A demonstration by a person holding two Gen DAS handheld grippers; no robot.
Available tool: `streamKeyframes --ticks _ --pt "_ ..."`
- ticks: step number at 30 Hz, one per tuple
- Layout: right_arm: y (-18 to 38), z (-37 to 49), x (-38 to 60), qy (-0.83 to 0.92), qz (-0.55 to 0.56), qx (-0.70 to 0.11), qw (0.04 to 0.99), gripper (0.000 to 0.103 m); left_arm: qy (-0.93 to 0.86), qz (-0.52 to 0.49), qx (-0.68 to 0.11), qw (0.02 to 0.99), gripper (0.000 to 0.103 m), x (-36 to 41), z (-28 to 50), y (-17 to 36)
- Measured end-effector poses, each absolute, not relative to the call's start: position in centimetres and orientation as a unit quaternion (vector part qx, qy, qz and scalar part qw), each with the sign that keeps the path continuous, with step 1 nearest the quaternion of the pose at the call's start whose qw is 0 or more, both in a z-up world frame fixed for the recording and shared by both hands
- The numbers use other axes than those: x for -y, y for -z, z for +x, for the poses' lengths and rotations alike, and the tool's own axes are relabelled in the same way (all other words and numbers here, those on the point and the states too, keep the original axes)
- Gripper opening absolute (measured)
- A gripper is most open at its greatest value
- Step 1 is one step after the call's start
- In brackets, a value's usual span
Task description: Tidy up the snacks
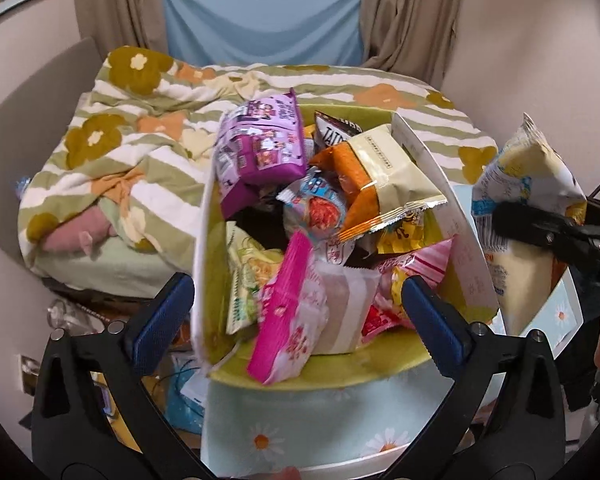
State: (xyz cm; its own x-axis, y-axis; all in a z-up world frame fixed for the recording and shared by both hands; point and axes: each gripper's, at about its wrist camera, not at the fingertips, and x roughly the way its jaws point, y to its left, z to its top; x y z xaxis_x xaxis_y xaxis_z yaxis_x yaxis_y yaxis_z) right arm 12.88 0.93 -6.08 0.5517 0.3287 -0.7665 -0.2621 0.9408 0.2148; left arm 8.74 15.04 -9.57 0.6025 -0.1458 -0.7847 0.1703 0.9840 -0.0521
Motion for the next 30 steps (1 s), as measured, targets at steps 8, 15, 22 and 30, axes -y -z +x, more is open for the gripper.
streamKeyframes --ticks 8,15,22,30 --pt "6.2 14.3 -4.1 -0.161 0.041 -0.447 0.879 0.05 0.057 -0.009 -0.448 0.892 0.103 -18.0 8.0 9.5" --pt "8.0 15.4 -5.7 -0.147 0.063 -0.453 0.877 0.103 0.041 -0.011 -0.453 0.891 0.103 -18.9 8.1 10.0" --pt "7.8 13.7 -4.5 -0.124 0.073 -0.419 0.896 0.103 0.046 0.001 -0.448 0.893 0.103 -18.0 7.9 10.0" --pt "4.7 11.6 -2.1 -0.113 0.071 -0.39 0.911 0.103 0.048 0.024 -0.408 0.911 0.103 -14.9 6.2 6.1"
